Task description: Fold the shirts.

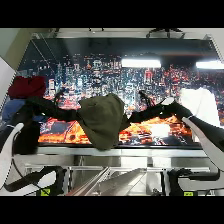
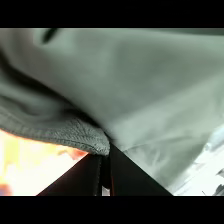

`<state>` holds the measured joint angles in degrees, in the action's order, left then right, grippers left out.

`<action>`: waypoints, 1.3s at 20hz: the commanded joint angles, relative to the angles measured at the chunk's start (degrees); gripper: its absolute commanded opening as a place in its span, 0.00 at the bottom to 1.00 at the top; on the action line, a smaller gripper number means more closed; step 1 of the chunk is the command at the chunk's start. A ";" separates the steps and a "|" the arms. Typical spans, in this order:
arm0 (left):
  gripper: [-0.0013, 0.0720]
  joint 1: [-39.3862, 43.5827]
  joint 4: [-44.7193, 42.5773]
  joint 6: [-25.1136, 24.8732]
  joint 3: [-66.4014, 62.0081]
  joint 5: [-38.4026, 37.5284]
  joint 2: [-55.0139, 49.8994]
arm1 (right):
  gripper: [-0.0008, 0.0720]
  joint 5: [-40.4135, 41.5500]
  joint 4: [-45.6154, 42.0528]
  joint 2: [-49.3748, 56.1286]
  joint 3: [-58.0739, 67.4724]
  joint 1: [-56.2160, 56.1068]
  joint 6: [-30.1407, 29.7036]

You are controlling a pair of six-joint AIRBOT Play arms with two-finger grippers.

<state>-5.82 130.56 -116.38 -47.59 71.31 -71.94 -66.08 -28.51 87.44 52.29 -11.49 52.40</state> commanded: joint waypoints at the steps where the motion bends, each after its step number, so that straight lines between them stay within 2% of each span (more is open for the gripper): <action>1: 0.04 -4.35 0.17 2.71 -8.55 9.88 7.56 | 0.04 -9.27 0.70 -8.81 6.91 3.67 2.14; 3: 0.04 -9.05 1.60 4.35 -15.85 15.02 13.94 | 0.04 -10.99 0.68 -19.04 13.35 8.63 5.11; 6: 0.04 -15.72 11.63 4.52 -25.42 13.44 24.02 | 0.04 -10.86 0.39 -33.66 23.21 16.50 6.86; 9: 0.04 -17.90 15.02 4.61 -37.46 12.09 31.76 | 0.04 -9.38 -1.42 -45.38 33.99 22.84 6.25; 11: 0.04 -17.90 14.43 4.59 -46.47 8.46 35.47 | 0.03 -4.96 -4.15 -51.15 41.46 25.55 3.82; 13: 0.03 -17.90 14.43 4.57 -54.73 3.52 36.70 | 0.03 1.73 -10.91 -54.01 48.41 27.82 2.93; 16: 0.04 -17.90 14.71 5.64 -63.21 7.82 31.89 | 0.03 3.28 -11.74 -50.31 55.32 31.15 2.86; 18: 0.04 -17.90 14.71 6.97 -64.06 10.27 27.26 | 0.03 -0.52 -5.90 -43.87 55.76 31.36 2.86; 22: 0.04 -17.16 14.71 6.82 -52.85 13.68 17.73 | 0.03 -8.94 5.20 -25.55 55.58 28.41 0.63; 24: 0.04 -12.81 14.47 3.45 -44.13 11.76 11.47 | 0.04 -9.27 3.52 -16.33 55.58 22.95 -0.17; 26: 0.04 -7.41 14.43 -0.94 -36.59 7.93 3.61 | 0.04 -8.37 -2.03 -6.25 55.58 15.65 -0.61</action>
<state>-18.44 144.94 -112.40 -93.32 82.11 -59.42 -73.30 -27.92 68.51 107.57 11.40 52.97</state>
